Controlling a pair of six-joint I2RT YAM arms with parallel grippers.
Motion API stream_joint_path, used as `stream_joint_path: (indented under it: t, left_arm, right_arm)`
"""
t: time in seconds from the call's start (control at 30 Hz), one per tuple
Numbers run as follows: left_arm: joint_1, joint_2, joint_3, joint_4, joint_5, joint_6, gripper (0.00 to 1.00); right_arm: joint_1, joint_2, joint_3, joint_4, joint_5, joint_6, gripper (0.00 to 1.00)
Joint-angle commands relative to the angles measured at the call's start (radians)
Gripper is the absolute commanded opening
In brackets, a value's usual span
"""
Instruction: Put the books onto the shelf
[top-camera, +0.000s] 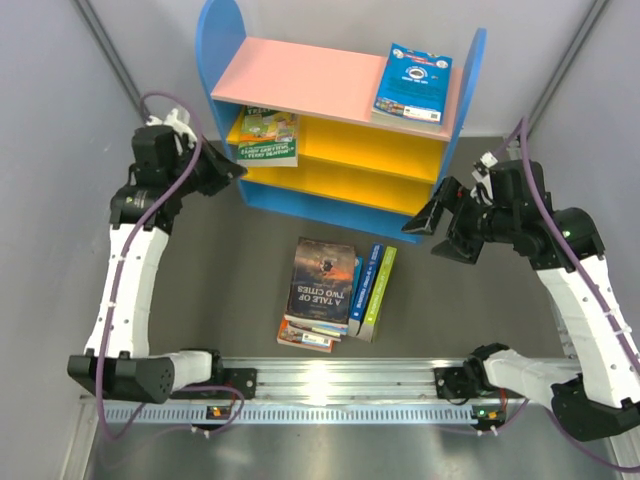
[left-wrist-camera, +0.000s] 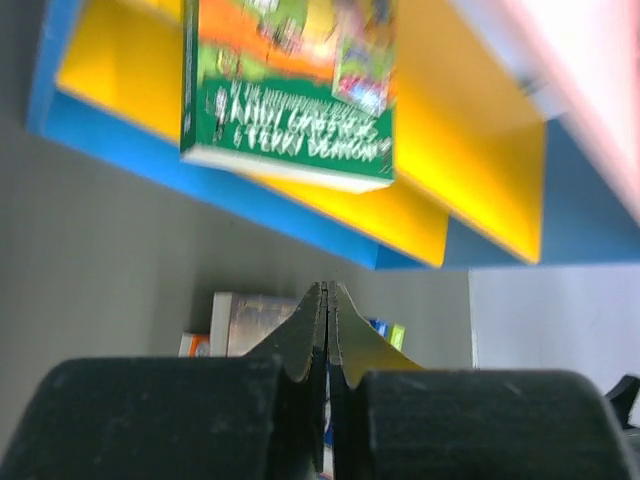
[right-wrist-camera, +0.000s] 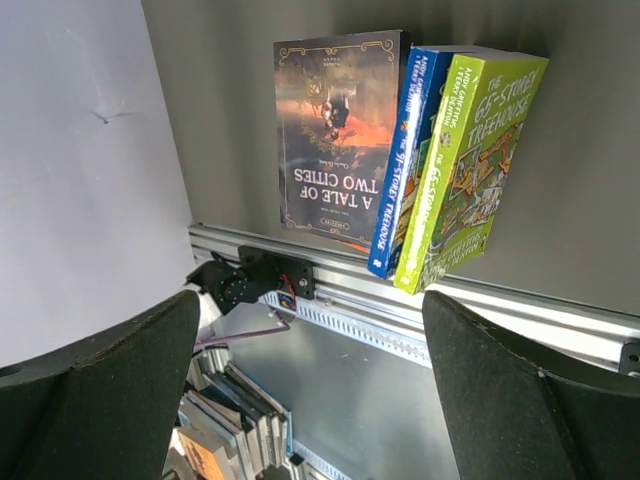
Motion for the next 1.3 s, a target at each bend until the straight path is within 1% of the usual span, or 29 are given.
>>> stream_joint_path:
  t: [0.0, 0.13, 0.3, 0.43, 0.6, 0.87, 1.0, 1.1, 1.13, 1.2, 1.27]
  left_arm:
    - [-0.04, 0.03, -0.105, 0.07, 0.017, -0.006, 0.0]
    - [-0.121, 0.068, -0.121, 0.125, -0.031, -0.031, 0.0]
    - [-0.157, 0.151, -0.082, 0.164, -0.062, -0.043, 0.0]
    - [-0.155, 0.194, -0.036, 0.158, -0.132, -0.022, 0.0]
    - [-0.146, 0.282, 0.049, 0.092, -0.186, 0.03, 0.0]
    - [-0.102, 0.358, 0.141, 0.037, -0.292, 0.047, 0.0]
    - [-0.062, 0.366, 0.155, 0.024, -0.305, 0.046, 0.0]
    - [-0.054, 0.359, 0.159, 0.014, -0.296, 0.041, 0.0]
    - [-0.056, 0.349, 0.155, 0.015, -0.286, 0.038, 0.0]
    - [-0.056, 0.313, 0.123, 0.018, -0.275, 0.032, 0.0]
    - [-0.056, 0.256, 0.076, 0.023, -0.267, 0.026, 0.0]
  right_arm:
    - [-0.014, -0.022, 0.002, 0.053, -0.008, -0.017, 0.91]
    - [-0.017, -0.031, -0.017, 0.053, -0.003, -0.02, 0.92]
    - [-0.015, -0.052, -0.035, 0.049, -0.002, -0.018, 0.91]
    - [-0.021, -0.071, -0.043, 0.033, 0.009, -0.017, 0.91]
    - [-0.043, -0.08, -0.038, 0.017, 0.014, -0.029, 0.91]
    - [-0.076, -0.075, -0.034, 0.01, 0.006, -0.048, 0.91]
    - [-0.08, -0.069, -0.046, 0.014, -0.001, -0.055, 0.91]
    - [-0.08, -0.065, -0.107, 0.031, -0.037, -0.09, 0.92]
    - [-0.08, -0.065, -0.154, 0.03, -0.04, -0.112, 0.92]
    - [-0.08, -0.077, -0.214, 0.034, -0.051, -0.12, 0.91]
    - [-0.08, -0.111, -0.313, 0.071, -0.066, -0.121, 0.91]
